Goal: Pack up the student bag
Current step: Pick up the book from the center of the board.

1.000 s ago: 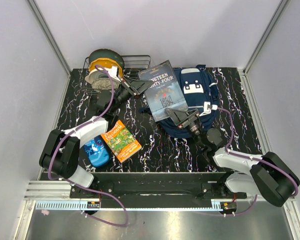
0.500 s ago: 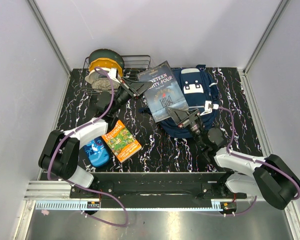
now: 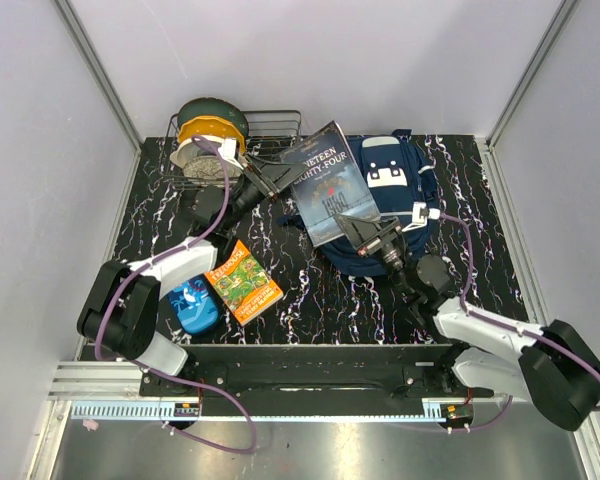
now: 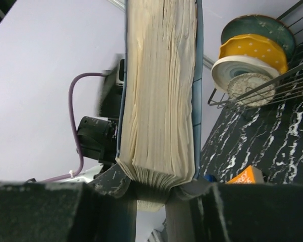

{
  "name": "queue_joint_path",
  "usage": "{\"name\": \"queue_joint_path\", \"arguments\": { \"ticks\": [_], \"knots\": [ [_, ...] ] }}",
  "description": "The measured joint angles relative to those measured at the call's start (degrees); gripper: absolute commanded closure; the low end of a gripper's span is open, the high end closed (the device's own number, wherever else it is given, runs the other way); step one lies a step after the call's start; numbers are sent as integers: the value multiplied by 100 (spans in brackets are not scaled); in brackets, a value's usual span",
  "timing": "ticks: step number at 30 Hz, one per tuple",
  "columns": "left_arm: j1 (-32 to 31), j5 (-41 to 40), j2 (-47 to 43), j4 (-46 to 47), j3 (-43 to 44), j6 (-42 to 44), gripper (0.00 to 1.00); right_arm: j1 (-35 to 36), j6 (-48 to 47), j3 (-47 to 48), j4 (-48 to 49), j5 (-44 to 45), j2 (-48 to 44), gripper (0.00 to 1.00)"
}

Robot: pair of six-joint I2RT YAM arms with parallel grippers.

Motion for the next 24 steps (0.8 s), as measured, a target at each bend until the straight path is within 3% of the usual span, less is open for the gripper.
{"name": "queue_joint_path", "arguments": {
  "ticks": [5, 11, 14, 18, 24],
  "knots": [
    [-138, 369, -31, -389, 76, 321, 1, 4, -177, -20, -1130, 358, -857, 100],
    [-212, 306, -634, -2752, 715, 2026, 1, 24, -269, -136, -3488, 1849, -2922, 100],
    [-361, 122, -901, -3941, 1416, 3331, 1, 24, -299, -42, -5123, 2846, -4122, 100],
    [-857, 79, -881, -4850, 2164, 4878, 1, 17, -227, 590, -7661, 4113, -5333, 100],
    [-1792, 236, 286, -6006, 3202, 6505, 3, 13, 236, 2035, -10673, 5375, -6037, 100]
  ]
}}
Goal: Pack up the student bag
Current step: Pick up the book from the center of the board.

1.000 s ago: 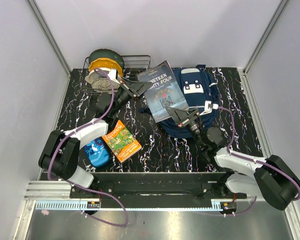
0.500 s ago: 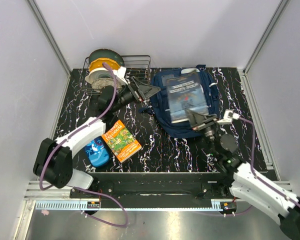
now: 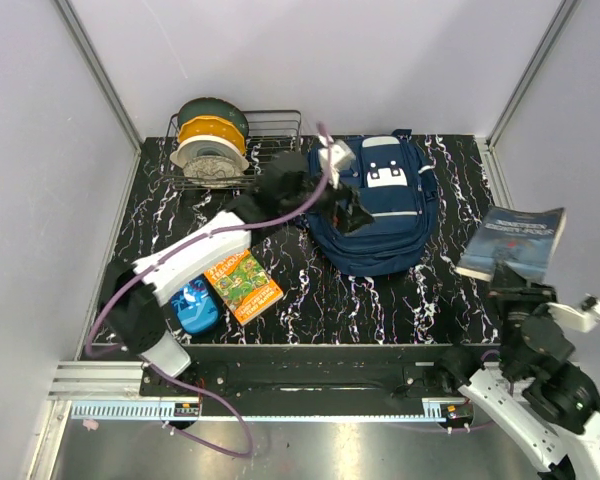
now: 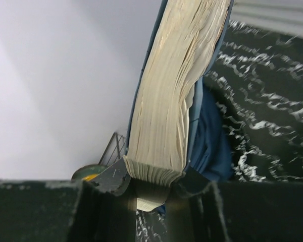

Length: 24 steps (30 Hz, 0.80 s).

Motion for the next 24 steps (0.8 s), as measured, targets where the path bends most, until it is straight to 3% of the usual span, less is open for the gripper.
{"name": "queue_joint_path", "arguments": {
  "ticks": [4, 5, 10, 15, 24],
  "knots": [
    [-308, 125, 802, -708, 168, 584, 7, -11, -59, 702, -973, 374, -52, 100],
    [-358, 133, 990, -861, 251, 682, 15, -11, -70, 796, -1115, 400, -48, 100],
    [-651, 144, 1915, -1696, 1108, 992, 24, -11, -103, 931, -1613, 387, 31, 100],
    [-981, 138, 2437, -1943, 1781, 1069, 40, -11, -90, 925, -1853, 245, -26, 100],
    [-1106, 146, 2990, -2240, 2081, 1108, 45, -11, -7, 883, -1978, 9, -131, 100]
  ]
}}
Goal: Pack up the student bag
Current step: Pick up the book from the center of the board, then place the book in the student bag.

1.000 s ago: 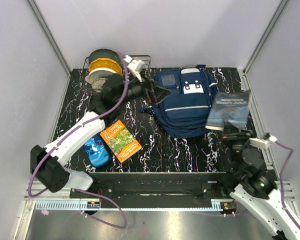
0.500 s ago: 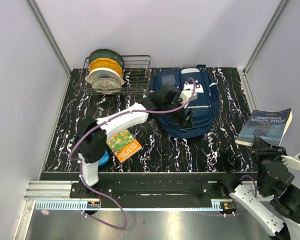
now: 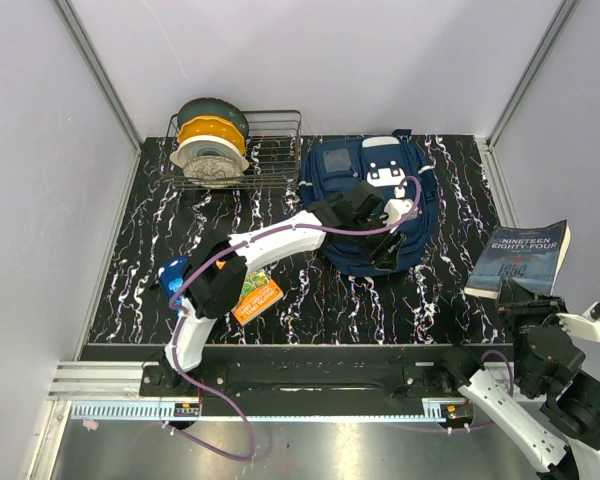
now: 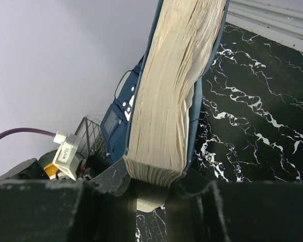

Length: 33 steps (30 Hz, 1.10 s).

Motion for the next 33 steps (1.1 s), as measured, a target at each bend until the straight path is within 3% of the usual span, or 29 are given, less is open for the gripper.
{"name": "queue_joint_path", "arguments": {
  "ticks": [7, 11, 17, 21, 24, 25, 26, 28, 33],
  "knots": [
    [7, 2, 546, -162, 435, 201, 48, 0, 61, -175, 11, -146, 0, 100],
    [7, -50, 920, -229, 841, 315, 58, 0, 61, -232, 11, -168, -24, 100],
    [7, -474, 1051, -286, 857, 374, 62, 0, 59, -240, 13, -166, -111, 100],
    [4, -743, 1054, -262, 857, 413, 79, 0, 59, -240, 13, -166, -111, 100],
    [-2, -866, 1064, -240, 857, 452, 83, 0, 59, -240, 13, -166, -111, 100],
    [-2, -892, 1075, -238, 857, 459, 93, 0, 61, -240, 13, -166, -111, 100],
    [-2, -909, 1082, -238, 857, 459, 96, 0, 61, -240, 13, -166, -111, 100],
    [-4, -946, 1091, -238, 857, 468, 100, 0, 59, -240, 11, -166, -111, 100],
    [-4, -981, 1093, -238, 857, 463, 100, 0, 59, -240, 11, -166, -111, 100]
  ]
}}
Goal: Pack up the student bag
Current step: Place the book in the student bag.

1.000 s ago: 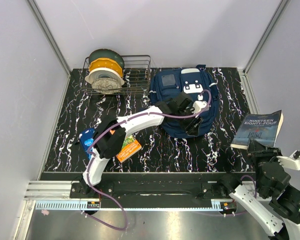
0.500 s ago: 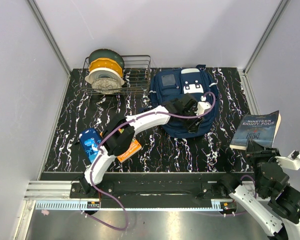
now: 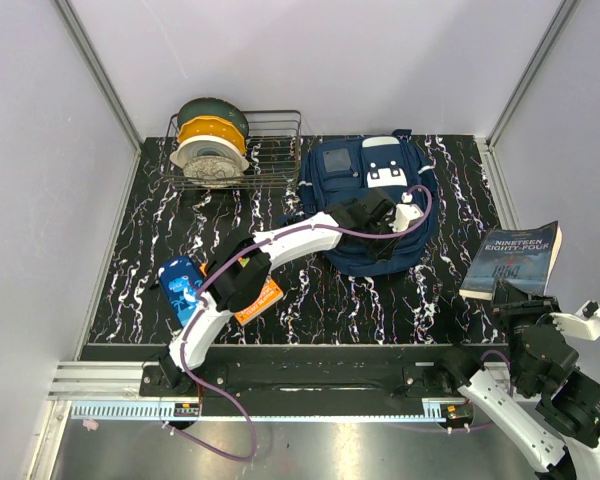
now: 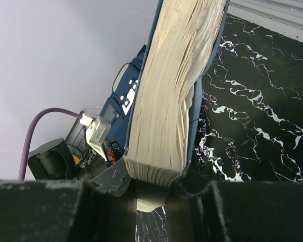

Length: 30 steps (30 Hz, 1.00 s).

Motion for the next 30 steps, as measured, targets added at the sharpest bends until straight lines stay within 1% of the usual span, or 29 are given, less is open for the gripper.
{"name": "queue_joint_path", "arguments": {
  "ticks": [7, 16, 20, 24, 27, 28, 29, 30],
  "knots": [
    [-7, -22, -79, -7, -26, 2, 100, 0, 2, -2, 0, 0, 0, 100],
    [-4, -48, -859, -94, -190, 35, 100, 0, 68, -105, -4, -101, 0, 100],
    [7, 7, -1051, -66, -238, 33, 100, 0, 87, -125, -4, -151, 0, 100],
    [-33, 83, -1272, -33, -654, -17, 100, 0, 101, -136, -4, -153, 0, 100],
    [-199, 76, -1539, 131, -1355, -74, 100, 0, 105, -151, -7, -153, 0, 100],
    [-297, 57, -1641, 199, -1650, -81, 95, 0, 105, -155, -7, -153, 0, 100],
    [-402, 39, -1716, 232, -1897, -116, 73, 0, 105, -157, -9, -153, 0, 100],
    [-516, 31, -1764, 310, -2122, -168, 66, 0, 107, -157, -7, -151, 0, 99]
  ]
}}
